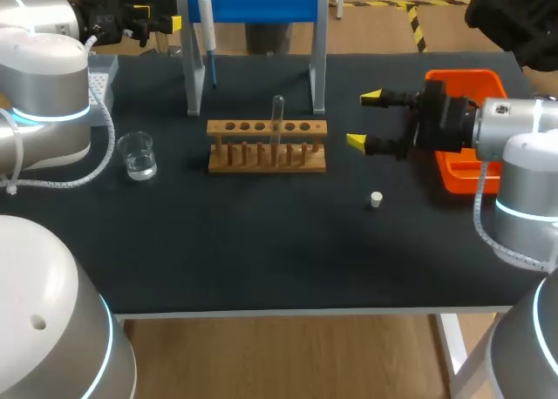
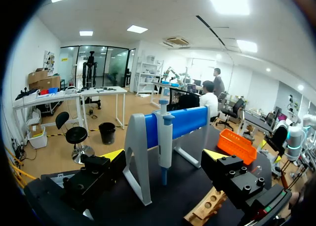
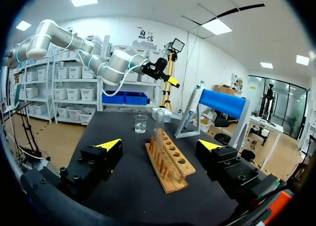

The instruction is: Invert the test tube, pick up the pipette, mount the tip to pipette, aspirate from beaker and dispense into the tube, eject the tip, return the pipette, and cap with the stopper.

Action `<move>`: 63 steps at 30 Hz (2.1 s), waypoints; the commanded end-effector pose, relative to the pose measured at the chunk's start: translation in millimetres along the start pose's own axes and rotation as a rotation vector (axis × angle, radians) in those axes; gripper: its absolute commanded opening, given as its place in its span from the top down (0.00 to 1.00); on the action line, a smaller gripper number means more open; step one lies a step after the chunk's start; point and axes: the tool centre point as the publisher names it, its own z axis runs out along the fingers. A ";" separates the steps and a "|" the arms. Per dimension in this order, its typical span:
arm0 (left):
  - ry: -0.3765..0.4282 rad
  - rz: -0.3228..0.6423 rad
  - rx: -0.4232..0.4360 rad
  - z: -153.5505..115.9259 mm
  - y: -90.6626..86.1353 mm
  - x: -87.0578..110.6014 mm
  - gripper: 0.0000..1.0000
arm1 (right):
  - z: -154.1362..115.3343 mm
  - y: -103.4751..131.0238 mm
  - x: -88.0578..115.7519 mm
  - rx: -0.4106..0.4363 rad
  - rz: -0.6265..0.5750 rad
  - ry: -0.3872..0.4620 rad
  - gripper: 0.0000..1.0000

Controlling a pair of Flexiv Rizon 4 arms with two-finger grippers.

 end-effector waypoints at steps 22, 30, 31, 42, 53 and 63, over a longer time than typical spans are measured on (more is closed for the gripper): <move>0.021 0.219 0.011 -56.2 94.8 171.7 0.00 | -1.1 -0.6 0.7 -0.001 -0.001 -0.001 0.00; 0.055 0.263 0.027 -57.3 114.3 199.3 0.00 | -1.1 -0.6 0.7 -0.001 -0.001 -0.001 0.00; 0.061 0.268 0.029 -57.6 116.1 199.9 0.00 | -1.1 -0.6 0.7 -0.001 -0.001 -0.001 0.00; 0.082 0.292 0.045 -58.4 120.8 200.5 0.00 | -1.1 -0.6 0.7 -0.001 -0.001 -0.001 0.00; 0.082 0.292 0.045 -58.4 120.8 200.5 0.00 | -1.1 -0.6 0.7 -0.001 -0.001 -0.001 0.00; 0.082 0.292 0.045 -58.4 120.8 200.5 0.00 | 12.5 0.7 -6.3 -0.022 0.009 0.044 0.00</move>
